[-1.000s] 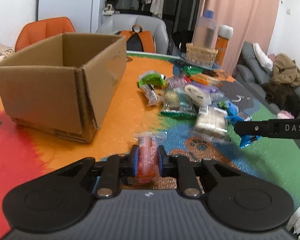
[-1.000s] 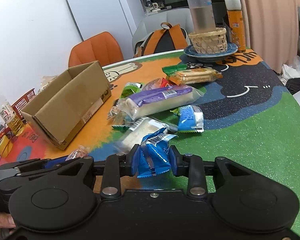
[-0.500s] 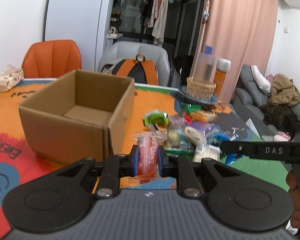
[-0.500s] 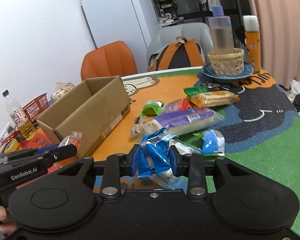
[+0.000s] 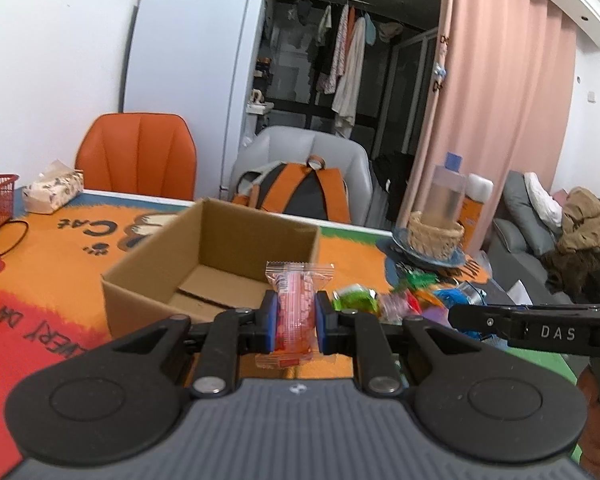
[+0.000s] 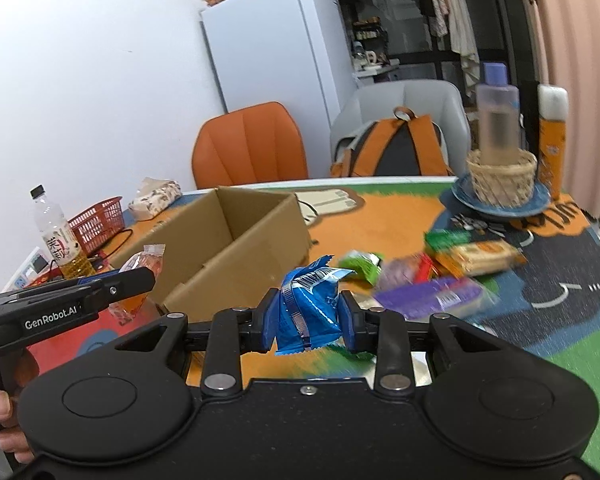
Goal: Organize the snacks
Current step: 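Carry both held packets over the open cardboard box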
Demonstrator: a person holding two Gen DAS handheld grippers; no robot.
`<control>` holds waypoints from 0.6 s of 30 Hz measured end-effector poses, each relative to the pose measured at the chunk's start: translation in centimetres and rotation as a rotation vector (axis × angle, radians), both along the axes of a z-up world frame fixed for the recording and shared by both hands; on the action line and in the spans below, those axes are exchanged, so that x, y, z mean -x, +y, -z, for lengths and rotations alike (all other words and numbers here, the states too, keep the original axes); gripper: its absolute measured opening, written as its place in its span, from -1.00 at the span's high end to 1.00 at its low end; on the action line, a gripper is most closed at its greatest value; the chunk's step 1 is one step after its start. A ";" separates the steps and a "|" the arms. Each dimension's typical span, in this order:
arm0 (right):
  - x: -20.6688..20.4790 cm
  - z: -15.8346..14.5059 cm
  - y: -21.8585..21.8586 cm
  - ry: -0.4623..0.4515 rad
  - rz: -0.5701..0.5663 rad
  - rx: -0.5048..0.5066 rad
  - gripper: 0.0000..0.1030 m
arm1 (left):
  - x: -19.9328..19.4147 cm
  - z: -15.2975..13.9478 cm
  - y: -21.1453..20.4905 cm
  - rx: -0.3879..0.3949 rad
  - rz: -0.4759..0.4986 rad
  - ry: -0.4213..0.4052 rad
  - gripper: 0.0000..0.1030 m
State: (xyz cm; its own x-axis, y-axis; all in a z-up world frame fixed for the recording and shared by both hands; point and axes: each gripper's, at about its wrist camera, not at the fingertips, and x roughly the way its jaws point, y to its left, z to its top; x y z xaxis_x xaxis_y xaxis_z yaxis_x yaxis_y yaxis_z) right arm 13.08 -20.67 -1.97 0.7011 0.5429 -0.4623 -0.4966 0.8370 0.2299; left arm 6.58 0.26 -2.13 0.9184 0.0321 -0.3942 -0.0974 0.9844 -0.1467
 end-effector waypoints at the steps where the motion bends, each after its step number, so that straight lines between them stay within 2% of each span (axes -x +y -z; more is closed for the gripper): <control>1: -0.1 -0.2 0.3 -0.007 -0.003 0.001 0.38 | 0.0 -0.2 0.4 0.001 -0.007 -0.004 0.65; 18: -1.6 -2.1 5.2 -0.053 -0.056 0.000 0.38 | -2.3 -1.3 5.4 0.013 -0.083 -0.023 0.65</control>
State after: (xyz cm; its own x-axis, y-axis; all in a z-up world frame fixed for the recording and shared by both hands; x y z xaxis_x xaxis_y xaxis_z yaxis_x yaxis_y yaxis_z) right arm 14.67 -15.46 0.18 0.6934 0.5819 -0.4250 -0.5538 0.8077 0.2023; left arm 8.93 5.66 -0.87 0.9218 0.1034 -0.3737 -0.1750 0.9710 -0.1629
